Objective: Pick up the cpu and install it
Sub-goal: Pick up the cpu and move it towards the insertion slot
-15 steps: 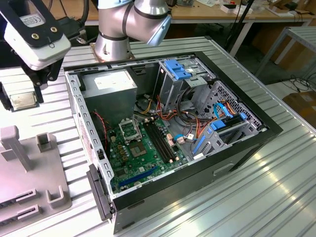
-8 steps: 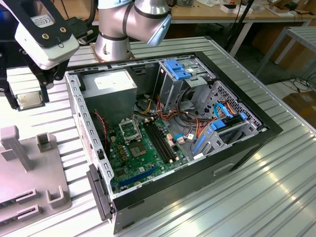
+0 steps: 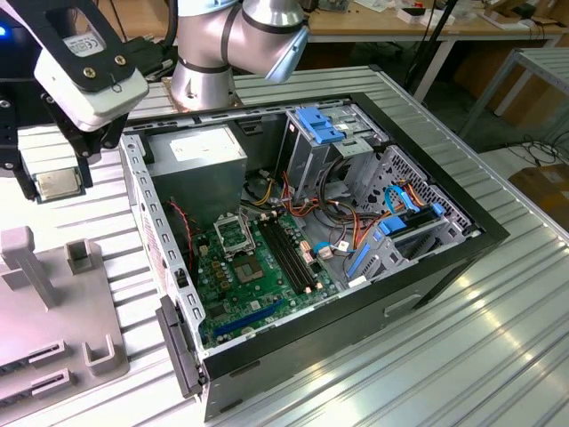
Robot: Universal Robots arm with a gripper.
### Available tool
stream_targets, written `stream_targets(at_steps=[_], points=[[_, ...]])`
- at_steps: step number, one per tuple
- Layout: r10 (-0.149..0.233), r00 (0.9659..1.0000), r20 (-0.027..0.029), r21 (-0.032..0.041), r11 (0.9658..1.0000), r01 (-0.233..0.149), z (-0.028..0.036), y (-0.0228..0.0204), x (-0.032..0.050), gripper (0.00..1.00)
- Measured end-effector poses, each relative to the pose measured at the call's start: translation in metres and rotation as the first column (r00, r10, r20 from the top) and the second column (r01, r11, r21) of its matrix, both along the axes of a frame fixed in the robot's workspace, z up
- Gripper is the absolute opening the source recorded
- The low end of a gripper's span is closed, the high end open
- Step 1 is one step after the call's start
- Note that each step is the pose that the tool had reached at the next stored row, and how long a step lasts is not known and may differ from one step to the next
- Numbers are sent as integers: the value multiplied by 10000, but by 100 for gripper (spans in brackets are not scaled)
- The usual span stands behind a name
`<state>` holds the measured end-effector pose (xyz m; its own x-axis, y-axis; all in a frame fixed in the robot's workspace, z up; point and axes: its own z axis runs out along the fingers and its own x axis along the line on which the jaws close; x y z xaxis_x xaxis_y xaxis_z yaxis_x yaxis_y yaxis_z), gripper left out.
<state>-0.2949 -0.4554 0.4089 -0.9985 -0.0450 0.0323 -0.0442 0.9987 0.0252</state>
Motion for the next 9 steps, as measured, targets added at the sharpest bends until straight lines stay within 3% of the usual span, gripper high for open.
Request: stream_targets(at_steps=[3,9], points=[[1,10000,1,0,10000,-1,-6,-1,41,47],[-1,10000,0,0,10000,1,-13,-1,199,47]])
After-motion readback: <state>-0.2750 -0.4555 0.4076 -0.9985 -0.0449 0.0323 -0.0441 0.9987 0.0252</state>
